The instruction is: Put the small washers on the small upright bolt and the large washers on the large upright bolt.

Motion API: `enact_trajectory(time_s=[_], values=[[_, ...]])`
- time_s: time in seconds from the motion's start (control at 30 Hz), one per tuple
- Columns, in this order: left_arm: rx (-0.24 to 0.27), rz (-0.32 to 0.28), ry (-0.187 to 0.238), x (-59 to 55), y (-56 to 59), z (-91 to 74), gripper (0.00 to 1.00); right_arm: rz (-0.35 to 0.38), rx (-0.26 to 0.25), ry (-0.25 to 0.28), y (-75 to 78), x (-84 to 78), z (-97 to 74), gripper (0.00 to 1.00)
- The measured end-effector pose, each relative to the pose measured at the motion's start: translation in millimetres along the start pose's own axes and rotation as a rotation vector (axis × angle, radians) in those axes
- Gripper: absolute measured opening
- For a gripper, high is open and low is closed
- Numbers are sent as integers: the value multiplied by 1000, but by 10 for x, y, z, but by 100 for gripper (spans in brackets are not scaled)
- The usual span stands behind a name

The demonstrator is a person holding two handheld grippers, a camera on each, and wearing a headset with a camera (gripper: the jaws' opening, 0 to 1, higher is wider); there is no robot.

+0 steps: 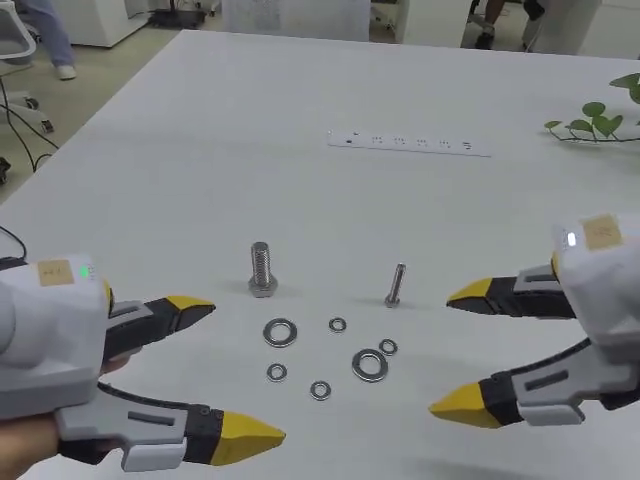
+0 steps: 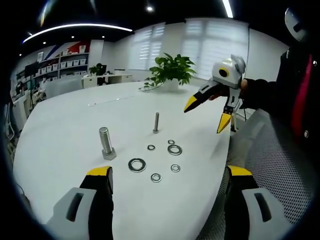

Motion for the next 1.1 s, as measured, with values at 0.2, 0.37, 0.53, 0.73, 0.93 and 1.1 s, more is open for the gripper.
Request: enact_trajectory(time_s=[0.2, 0.37, 0.53, 0.73, 0.93, 1.1], values=[[-1, 1, -1, -7, 6, 4, 93, -51, 38, -19, -35, 67, 61, 61], [-1, 2, -3, -10, 12, 4, 93, -93, 69, -22, -73, 170, 120, 58], [-3, 4, -5, -8, 18, 5, 92, -137, 100, -22, -95, 243, 198, 55], [-6, 6, -11, -13, 23, 12, 92, -176, 128, -39, -151, 287, 289, 53], [-9, 7, -14, -22, 27, 21, 92, -220, 159, -57, -223, 352, 393, 48], [-11, 10, -16, -26, 36, 15, 92, -264, 187, -78, -289, 408, 483, 46]])
Point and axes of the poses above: the centre of the closed fingertips' face, and the gripper's own axes: z roughly forward along the fingers, y roughly to its right, x roughly out of its top, the point moved 4 cm from there along -z, roughly backward along the fingers, and after that the axes turned 14 degrees about -x, right-handed, at the moved point
